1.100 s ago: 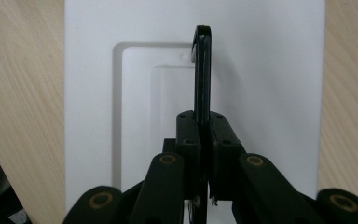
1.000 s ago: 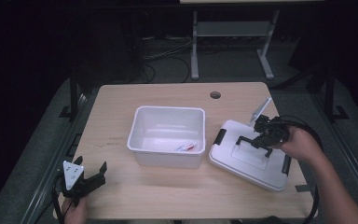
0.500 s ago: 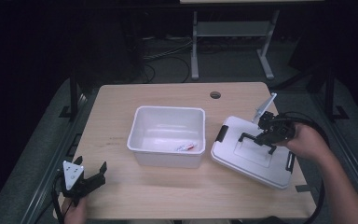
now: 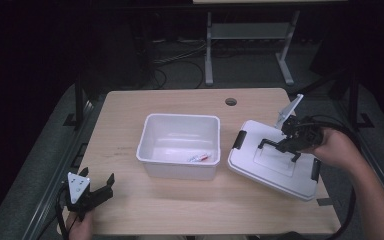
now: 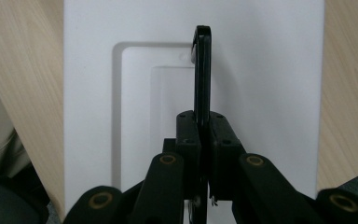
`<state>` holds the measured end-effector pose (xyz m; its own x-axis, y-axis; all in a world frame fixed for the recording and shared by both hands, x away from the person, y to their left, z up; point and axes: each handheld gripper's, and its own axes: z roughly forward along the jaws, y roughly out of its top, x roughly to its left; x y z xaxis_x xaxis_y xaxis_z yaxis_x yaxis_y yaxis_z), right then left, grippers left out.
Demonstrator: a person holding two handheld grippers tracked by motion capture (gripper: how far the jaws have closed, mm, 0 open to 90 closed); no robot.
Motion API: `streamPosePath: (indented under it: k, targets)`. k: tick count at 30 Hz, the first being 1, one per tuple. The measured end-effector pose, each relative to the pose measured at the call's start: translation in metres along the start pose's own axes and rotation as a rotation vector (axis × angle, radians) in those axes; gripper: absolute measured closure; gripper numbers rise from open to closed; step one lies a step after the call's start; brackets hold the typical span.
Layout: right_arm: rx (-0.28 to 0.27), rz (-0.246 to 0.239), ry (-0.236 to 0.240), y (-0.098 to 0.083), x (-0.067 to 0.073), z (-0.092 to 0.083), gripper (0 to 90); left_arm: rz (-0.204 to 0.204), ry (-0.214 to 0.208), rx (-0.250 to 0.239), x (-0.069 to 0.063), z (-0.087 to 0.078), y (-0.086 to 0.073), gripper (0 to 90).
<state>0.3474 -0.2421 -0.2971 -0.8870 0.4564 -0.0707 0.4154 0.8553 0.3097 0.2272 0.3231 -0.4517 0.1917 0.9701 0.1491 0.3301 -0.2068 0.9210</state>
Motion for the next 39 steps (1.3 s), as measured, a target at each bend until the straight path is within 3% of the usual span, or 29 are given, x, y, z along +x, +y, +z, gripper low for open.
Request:
streamPosePath:
  k: [23, 39]
  targets:
    - [-0.024, -0.056, -0.042, 0.025, 0.008, -0.049, 84.3, -0.011, 0.005, -0.008, 0.0, 0.0, 0.0, 13.5]
    - [-0.046, -0.141, -0.035, 0.071, 0.017, -0.061, 84.3, -0.012, 0.002, -0.011, 0.0, -0.001, 0.0, 13.5]
